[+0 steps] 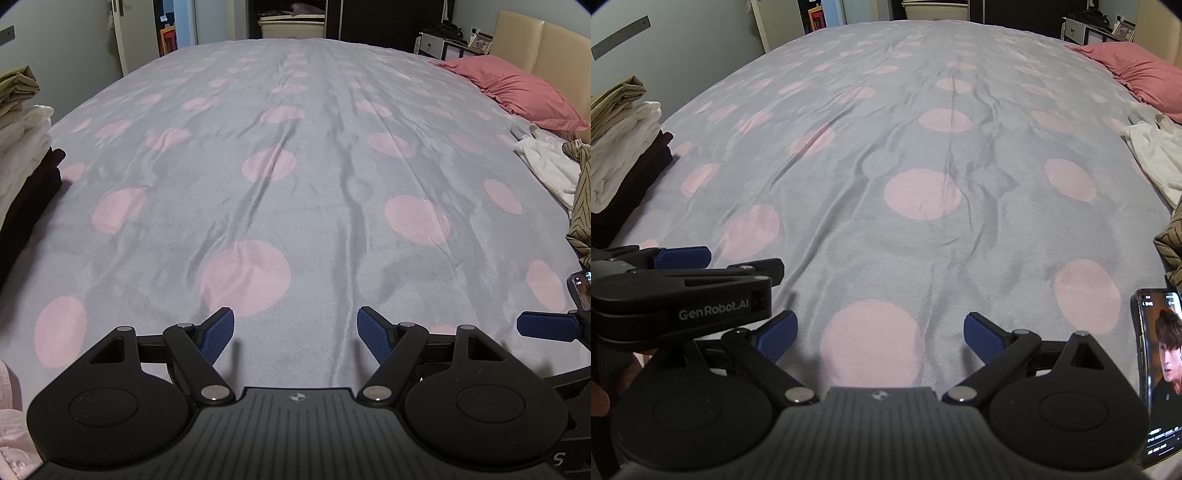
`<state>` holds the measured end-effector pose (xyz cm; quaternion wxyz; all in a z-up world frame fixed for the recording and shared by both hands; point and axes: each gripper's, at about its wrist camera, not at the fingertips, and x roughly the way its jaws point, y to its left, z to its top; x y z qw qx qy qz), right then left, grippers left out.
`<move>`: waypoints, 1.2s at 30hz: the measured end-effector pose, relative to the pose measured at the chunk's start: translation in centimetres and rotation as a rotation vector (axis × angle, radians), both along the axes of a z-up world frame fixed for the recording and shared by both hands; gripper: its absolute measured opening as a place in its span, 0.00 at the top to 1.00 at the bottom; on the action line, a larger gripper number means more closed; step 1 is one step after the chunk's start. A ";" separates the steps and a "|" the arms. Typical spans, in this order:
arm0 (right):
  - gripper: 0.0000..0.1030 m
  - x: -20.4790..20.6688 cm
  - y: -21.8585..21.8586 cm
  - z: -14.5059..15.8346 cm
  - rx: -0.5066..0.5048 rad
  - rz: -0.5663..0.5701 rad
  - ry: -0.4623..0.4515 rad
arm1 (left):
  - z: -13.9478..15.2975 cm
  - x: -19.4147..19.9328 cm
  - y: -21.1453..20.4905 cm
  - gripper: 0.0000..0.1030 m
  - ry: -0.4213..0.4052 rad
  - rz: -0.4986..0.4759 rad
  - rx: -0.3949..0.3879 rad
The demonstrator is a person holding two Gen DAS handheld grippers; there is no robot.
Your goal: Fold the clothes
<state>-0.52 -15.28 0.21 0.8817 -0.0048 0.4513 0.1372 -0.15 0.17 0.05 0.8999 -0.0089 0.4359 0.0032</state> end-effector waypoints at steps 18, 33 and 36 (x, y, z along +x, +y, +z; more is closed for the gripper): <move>0.05 -0.3 0.1 0.2 -0.006 -0.005 -0.001 | 0.1 -0.1 0.0 0.29 0.010 0.012 -0.005; 0.05 -0.3 0.2 0.3 0.000 0.000 0.003 | 0.0 -0.1 0.2 0.29 0.014 0.014 -0.005; 0.05 -0.4 0.3 0.3 0.000 0.002 0.003 | 0.0 -0.1 0.2 0.29 0.015 0.014 -0.006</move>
